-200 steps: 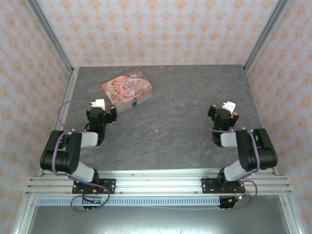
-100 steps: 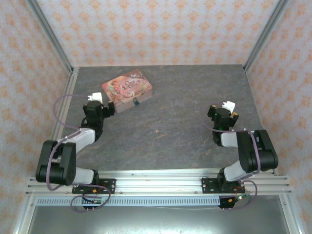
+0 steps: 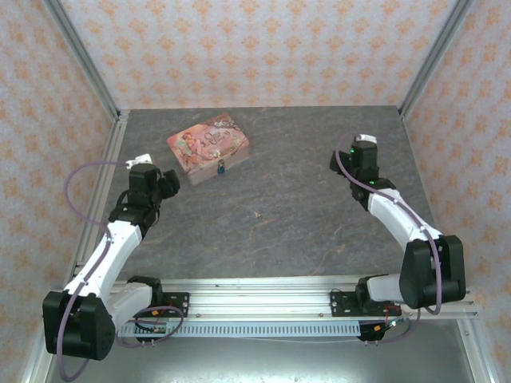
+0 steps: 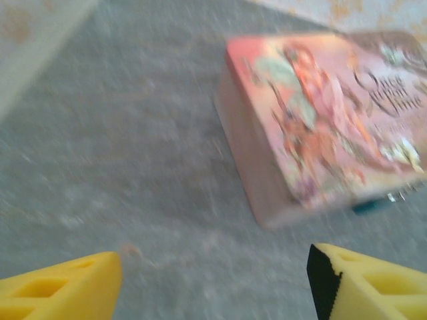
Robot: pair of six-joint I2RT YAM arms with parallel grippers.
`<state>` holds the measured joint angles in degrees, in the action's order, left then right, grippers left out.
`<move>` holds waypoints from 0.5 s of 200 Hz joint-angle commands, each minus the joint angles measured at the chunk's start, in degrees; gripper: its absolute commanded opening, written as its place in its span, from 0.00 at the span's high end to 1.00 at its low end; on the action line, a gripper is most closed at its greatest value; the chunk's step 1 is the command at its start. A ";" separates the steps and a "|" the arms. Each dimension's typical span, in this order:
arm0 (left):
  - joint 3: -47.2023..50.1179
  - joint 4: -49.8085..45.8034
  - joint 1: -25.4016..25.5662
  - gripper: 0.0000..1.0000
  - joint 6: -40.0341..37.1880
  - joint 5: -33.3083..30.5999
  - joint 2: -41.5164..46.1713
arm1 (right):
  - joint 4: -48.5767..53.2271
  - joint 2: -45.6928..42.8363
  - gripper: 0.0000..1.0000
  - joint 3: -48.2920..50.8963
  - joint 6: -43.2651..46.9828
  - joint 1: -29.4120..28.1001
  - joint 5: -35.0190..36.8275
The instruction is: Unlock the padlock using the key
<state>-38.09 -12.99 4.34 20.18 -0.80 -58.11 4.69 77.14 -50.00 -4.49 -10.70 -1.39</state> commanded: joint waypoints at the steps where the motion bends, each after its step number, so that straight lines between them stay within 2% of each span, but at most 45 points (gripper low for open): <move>1: 3.45 -6.69 6.76 0.28 13.97 6.64 0.88 | 14.47 4.40 0.30 -3.82 -1.80 -6.90 -8.54; 28: 7.16 -1.19 19.19 0.31 24.99 3.96 -0.62 | 15.84 9.62 0.39 -5.83 -5.31 -14.85 -10.47; 54: 6.34 3.52 28.21 0.33 30.14 2.04 -6.38 | 11.87 13.25 0.51 -5.81 -11.32 -17.65 -16.18; 76: 2.92 5.67 32.93 0.37 33.45 2.66 -14.13 | 10.34 15.69 0.57 -6.63 -13.37 -20.04 -18.32; 100: 1.19 12.56 35.48 0.43 37.20 5.20 -21.39 | 10.52 18.46 0.62 -7.72 -14.17 -22.14 -18.84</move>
<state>-34.35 -8.49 38.00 50.57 3.27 -75.02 15.46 93.43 -55.09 -15.55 -30.87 -17.89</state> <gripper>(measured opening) 0.591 0.394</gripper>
